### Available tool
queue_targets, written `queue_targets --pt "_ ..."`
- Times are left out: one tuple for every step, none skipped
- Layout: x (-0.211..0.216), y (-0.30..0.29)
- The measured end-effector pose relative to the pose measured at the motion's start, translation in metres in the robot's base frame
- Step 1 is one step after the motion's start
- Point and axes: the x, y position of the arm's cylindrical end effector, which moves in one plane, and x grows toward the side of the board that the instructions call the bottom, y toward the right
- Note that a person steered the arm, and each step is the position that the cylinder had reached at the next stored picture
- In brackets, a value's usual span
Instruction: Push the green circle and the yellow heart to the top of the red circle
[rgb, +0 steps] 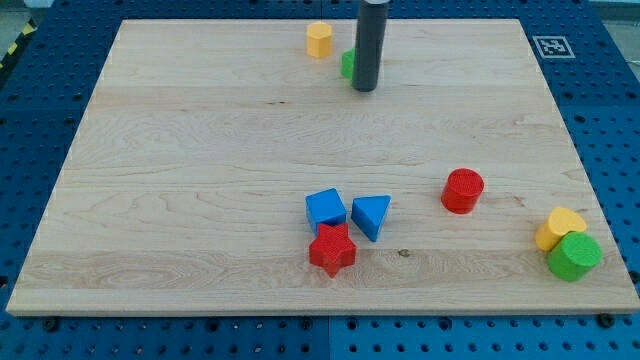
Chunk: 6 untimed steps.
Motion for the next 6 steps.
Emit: queue_targets --pt "-0.016 -0.016" --pt "-0.036 -0.026" --pt "-0.052 -0.036" --pt "-0.053 -0.044" --pt "0.009 -0.041" --pt "0.056 -0.026"
